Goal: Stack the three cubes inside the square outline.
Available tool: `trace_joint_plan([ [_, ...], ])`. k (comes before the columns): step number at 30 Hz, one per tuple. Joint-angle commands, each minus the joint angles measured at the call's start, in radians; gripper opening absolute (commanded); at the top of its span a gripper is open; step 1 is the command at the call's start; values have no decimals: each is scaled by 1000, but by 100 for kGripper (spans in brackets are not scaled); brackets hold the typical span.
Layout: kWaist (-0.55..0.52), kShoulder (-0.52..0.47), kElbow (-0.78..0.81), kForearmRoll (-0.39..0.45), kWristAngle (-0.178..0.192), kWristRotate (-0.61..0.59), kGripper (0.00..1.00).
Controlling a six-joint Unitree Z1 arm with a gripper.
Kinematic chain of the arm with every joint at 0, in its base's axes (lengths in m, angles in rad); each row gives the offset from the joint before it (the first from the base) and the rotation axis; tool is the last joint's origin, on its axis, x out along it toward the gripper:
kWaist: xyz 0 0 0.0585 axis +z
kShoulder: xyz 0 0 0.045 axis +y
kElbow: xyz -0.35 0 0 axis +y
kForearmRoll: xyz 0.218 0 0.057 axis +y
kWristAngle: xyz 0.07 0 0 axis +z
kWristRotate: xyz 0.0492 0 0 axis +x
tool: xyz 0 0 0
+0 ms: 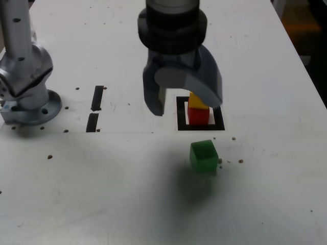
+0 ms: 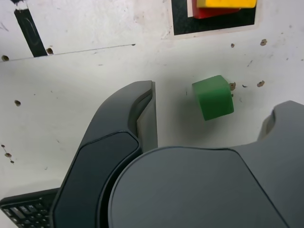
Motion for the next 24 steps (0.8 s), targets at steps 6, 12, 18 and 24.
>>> trace_joint_plan([
  [6,-40,50,2,-10,30,-126,100],
  [12,-49,96,-16,-28,2,-166,97],
  [18,-51,147,-22,-91,-40,-144,95],
  [24,-53,190,-23,-131,-63,-121,95],
])
